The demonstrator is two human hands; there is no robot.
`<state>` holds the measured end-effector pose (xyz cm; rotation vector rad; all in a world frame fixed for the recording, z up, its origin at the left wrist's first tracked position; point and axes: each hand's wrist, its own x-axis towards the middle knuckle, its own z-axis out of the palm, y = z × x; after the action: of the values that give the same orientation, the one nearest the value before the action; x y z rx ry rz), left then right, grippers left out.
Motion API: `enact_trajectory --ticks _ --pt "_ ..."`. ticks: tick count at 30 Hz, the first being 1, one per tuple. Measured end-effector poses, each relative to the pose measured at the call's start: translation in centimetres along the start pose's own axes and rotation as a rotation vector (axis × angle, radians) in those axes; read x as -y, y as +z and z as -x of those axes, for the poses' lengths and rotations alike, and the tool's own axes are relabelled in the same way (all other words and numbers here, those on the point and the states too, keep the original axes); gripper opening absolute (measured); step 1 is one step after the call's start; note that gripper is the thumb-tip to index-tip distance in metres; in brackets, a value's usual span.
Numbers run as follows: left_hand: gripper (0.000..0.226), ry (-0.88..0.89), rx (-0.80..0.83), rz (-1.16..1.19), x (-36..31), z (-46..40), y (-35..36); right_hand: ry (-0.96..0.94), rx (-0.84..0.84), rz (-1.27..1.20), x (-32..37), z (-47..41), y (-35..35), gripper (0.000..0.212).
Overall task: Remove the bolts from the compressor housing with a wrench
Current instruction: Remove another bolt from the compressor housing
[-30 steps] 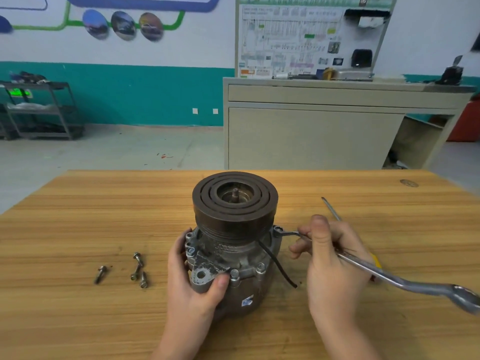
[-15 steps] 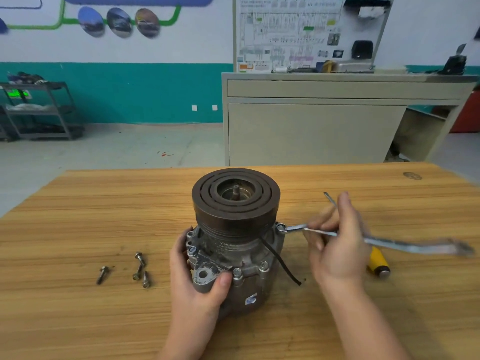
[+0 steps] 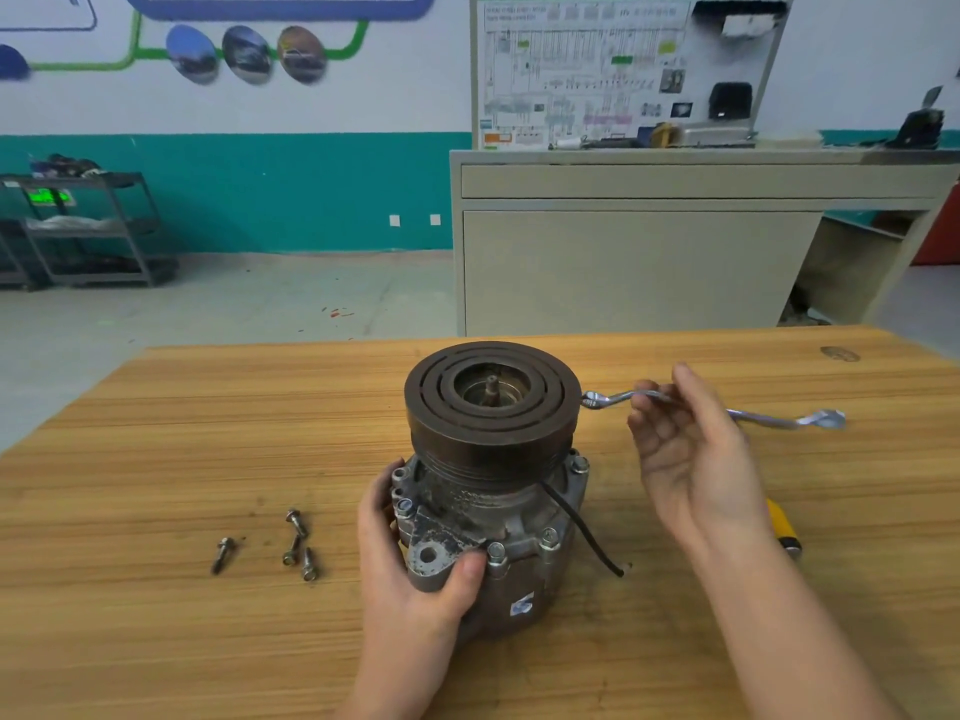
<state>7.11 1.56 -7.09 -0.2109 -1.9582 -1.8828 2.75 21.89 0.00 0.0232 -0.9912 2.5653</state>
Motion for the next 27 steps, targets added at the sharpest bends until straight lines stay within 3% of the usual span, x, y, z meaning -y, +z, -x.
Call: enact_trajectory --ticks 2,7,11,13,16,19,24,27 --pt "0.092 0.001 -0.001 -0.002 0.0 0.0 0.0 -0.15 0.066 0.147 0.1 1.9 -1.1 0.018" --pt "0.092 0.002 -0.004 -0.028 0.0 0.1 0.0 -0.496 0.066 0.588 -0.8 5.0 -1.9 0.037" --pt "0.094 -0.003 -0.004 -0.04 -0.2 0.2 -0.1 -0.783 0.148 0.895 -0.4 6.2 -1.6 0.028" --pt "0.095 -0.003 -0.006 -0.037 -0.1 0.2 0.0 -0.808 0.176 0.986 -0.1 6.4 -0.9 0.032" --pt "0.094 -0.006 -0.001 -0.027 0.0 0.2 0.0 -0.579 0.148 0.964 0.4 6.1 0.4 0.043" --pt "0.09 -0.007 -0.007 -0.017 -0.2 0.2 0.0 -0.809 0.18 1.116 0.2 6.4 0.7 0.047" --pt "0.094 -0.005 -0.009 -0.02 -0.3 0.2 0.0 -0.9 0.148 1.168 -0.7 6.7 1.5 0.053" --pt "0.096 -0.003 -0.013 -0.028 -0.1 0.2 0.0 -0.76 0.095 0.949 -1.2 6.7 0.5 0.052"
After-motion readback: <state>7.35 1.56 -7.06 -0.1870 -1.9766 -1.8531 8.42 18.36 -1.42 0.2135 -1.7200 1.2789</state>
